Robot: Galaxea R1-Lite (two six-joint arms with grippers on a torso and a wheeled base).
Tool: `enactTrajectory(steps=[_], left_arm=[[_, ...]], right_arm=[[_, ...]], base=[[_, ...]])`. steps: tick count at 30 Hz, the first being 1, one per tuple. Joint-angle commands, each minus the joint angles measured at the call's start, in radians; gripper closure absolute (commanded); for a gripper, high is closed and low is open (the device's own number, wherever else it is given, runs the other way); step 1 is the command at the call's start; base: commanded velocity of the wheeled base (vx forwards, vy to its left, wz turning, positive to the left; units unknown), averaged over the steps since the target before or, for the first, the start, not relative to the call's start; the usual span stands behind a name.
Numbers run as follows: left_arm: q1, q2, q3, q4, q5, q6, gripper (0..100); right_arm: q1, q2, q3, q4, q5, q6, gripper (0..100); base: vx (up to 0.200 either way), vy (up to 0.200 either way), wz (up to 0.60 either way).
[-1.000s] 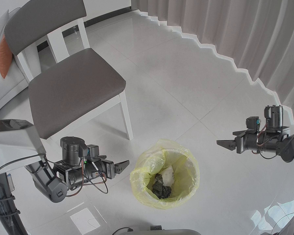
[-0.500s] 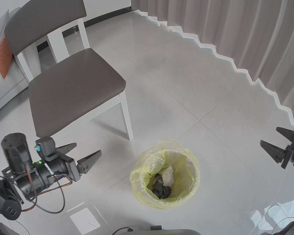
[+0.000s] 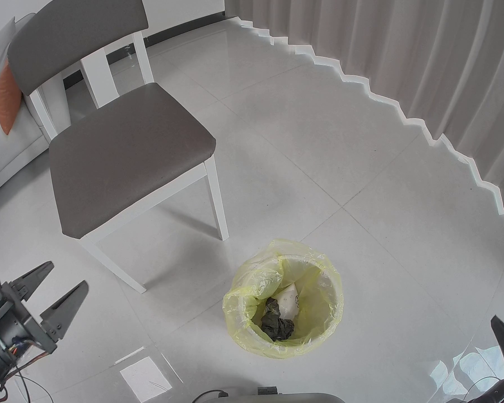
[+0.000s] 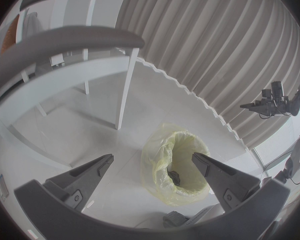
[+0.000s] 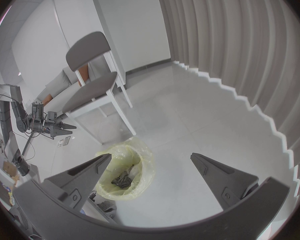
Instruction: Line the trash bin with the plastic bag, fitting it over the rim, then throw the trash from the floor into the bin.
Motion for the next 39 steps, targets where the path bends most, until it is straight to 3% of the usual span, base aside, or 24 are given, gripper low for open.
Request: enactTrajectory(steps=[1, 6, 10, 14, 15, 18, 22, 24, 27, 29, 35, 36, 39], left_arm=[[0.147, -0.41, 0.079, 0.163, -0.005, -0.004, 0], [0.21, -0.531, 0.11, 0.252, -0.005, 0.005, 0], [0.238, -0.652, 0.119, 0.358, -0.006, 0.007, 0], [0.251, -0.796, 0.119, 0.508, -0.006, 0.016, 0], [0.268, -0.832, 0.116, 0.609, 0.017, 0.059, 0], [0.268, -0.832, 0.118, 0.597, 0.081, 0.068, 0], [0.268, -0.832, 0.119, 0.599, 0.115, 0.081, 0], [0.268, -0.832, 0.119, 0.599, 0.158, 0.088, 0], [0.268, -0.832, 0.119, 0.612, 0.219, 0.094, 0], [0.27, -0.832, 0.119, 0.611, 0.221, 0.102, 0], [0.268, -0.832, 0.119, 0.652, 0.188, 0.136, 0], [0.268, -0.832, 0.118, 0.661, 0.187, 0.136, 0], [0.268, -0.832, 0.118, 0.66, 0.185, 0.133, 0]], right_arm=[[-0.012, -0.343, 0.032, 0.193, -0.007, 0.077, 0], [-0.012, -0.343, 0.101, 0.155, -0.013, 0.048, 0], [-0.012, -0.343, 0.21, -0.001, -0.102, 0.054, 0], [-0.012, -0.343, 0.21, 0.008, -0.154, 0.056, 0], [-0.012, -0.343, 0.21, 0.008, -0.194, 0.022, 0], [-0.012, -0.343, 0.21, 0.008, -0.195, -0.084, 0], [-0.012, -0.343, 0.21, 0.008, -0.204, -0.145, 0], [-0.012, -0.343, 0.21, 0.008, -0.249, -0.133, 0], [-0.012, -0.343, 0.21, 0.011, -0.43, -0.105, 0], [-0.012, -0.343, 0.21, 0.011, -0.476, -0.084, 0], [-0.012, -0.343, 0.21, 0.011, -0.378, -0.094, 0], [-0.012, -0.343, 0.21, 0.011, -0.293, -0.096, 0], [-0.012, -0.343, 0.21, 0.015, -0.211, -0.093, 0]], base=[[0.0, 0.0, 0.0], [0.0, 0.0, 0.0], [0.0, 0.0, 0.0], [0.0, 0.0, 0.0], [0.0, 0.0, 0.0], [0.0, 0.0, 0.0], [0.0, 0.0, 0.0], [0.0, 0.0, 0.0], [0.0, 0.0, 0.0], [0.0, 0.0, 0.0], [0.0, 0.0, 0.0], [0.0, 0.0, 0.0], [0.0, 0.0, 0.0]])
